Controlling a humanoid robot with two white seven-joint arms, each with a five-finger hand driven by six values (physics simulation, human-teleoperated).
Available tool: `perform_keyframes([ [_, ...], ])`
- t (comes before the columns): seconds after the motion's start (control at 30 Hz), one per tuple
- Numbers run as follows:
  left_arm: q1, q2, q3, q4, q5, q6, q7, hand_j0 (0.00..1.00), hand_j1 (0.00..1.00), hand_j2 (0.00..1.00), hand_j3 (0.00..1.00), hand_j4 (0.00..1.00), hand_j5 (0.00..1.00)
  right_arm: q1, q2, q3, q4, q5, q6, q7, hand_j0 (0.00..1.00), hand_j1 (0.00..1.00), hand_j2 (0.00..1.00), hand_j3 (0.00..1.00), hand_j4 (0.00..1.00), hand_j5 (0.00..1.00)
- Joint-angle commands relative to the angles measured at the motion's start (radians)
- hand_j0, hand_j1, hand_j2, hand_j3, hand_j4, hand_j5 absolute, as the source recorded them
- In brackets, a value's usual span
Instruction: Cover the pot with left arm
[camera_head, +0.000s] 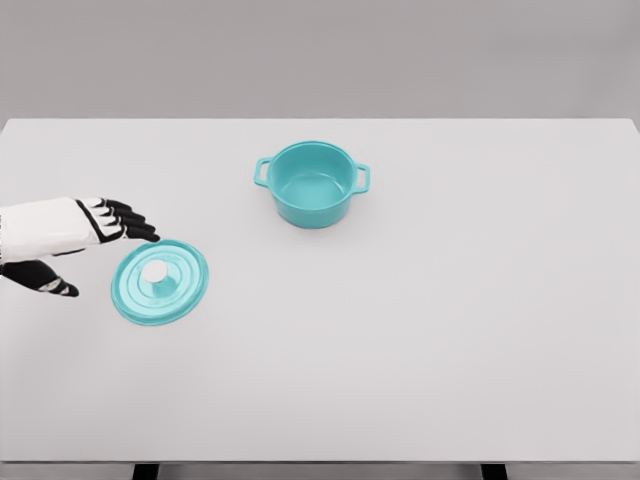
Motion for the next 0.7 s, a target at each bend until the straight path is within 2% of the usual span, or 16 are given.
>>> perform_keyframes([
  [0.0, 0.0, -0.004, -0.021, -0.021, 0.003, 0.002, 0.0, 1.0, 1.0, 1.0, 1.0, 1.0, 1.0, 0.0, 0.0, 0.002, 0.001, 0.001, -0.001, -0.001, 1.0, 1.0, 1.0, 1.0, 1.0, 1.0],
  [0.07, -0.021, -0.035, -0.05, -0.013, 0.002, 0.002, 0.0, 1.0, 1.0, 1.0, 1.0, 1.0, 1.0, 0.002, 0.0, 0.001, 0.004, 0.001, 0.001, -0.001, 1.0, 1.0, 1.0, 1.0, 1.0, 1.0],
  [0.13, -0.109, -0.058, -0.117, 0.036, -0.012, 0.002, 0.0, 1.0, 1.0, 1.0, 1.0, 1.0, 1.0, 0.002, 0.0, -0.001, 0.003, 0.001, -0.001, -0.001, 1.0, 1.0, 1.0, 1.0, 1.0, 1.0],
  [0.2, -0.193, -0.087, -0.225, 0.082, -0.013, 0.002, 0.0, 1.0, 1.0, 1.0, 1.0, 1.0, 1.0, 0.002, 0.0, -0.001, 0.004, 0.001, 0.001, -0.001, 1.0, 1.0, 1.0, 1.0, 1.0, 1.0],
  [0.3, -0.207, -0.112, -0.248, 0.102, -0.018, 0.002, 0.005, 1.0, 1.0, 1.0, 1.0, 1.0, 1.0, 0.002, 0.0, -0.001, 0.003, 0.001, -0.001, -0.001, 1.0, 1.0, 1.0, 1.0, 1.0, 1.0],
  [0.33, -0.209, -0.136, -0.251, 0.108, -0.046, 0.002, 0.006, 1.0, 1.0, 1.0, 1.0, 1.0, 1.0, 0.002, 0.0, -0.001, 0.003, 0.001, 0.001, -0.001, 1.0, 1.0, 1.0, 1.0, 1.0, 1.0],
  [0.4, -0.212, -0.155, -0.298, 0.127, -0.049, 0.002, 0.01, 1.0, 1.0, 1.0, 1.0, 1.0, 1.0, 0.002, 0.0, -0.001, 0.004, 0.001, 0.001, -0.001, 1.0, 1.0, 1.0, 1.0, 1.0, 1.0],
  [0.47, -0.229, -0.156, -0.298, 0.133, -0.041, 0.002, 0.011, 1.0, 1.0, 1.0, 1.0, 1.0, 1.0, 0.002, 0.0, -0.001, 0.004, 0.001, 0.001, -0.001, 1.0, 1.0, 1.0, 1.0, 1.0, 1.0],
  [0.57, -0.255, -0.164, -0.308, 0.214, -0.043, 0.002, 0.014, 1.0, 1.0, 1.0, 1.0, 1.0, 1.0, 0.002, 0.0, -0.001, 0.003, 0.001, -0.001, -0.001, 1.0, 1.0, 1.0, 1.0, 1.0, 1.0],
  [0.67, -0.305, -0.201, -0.389, 0.262, -0.049, 0.002, 0.014, 1.0, 1.0, 1.0, 1.0, 1.0, 1.0, 0.002, 0.0, -0.001, 0.003, 0.001, -0.001, -0.001, 1.0, 1.0, 1.0, 1.0, 1.0, 1.0],
])
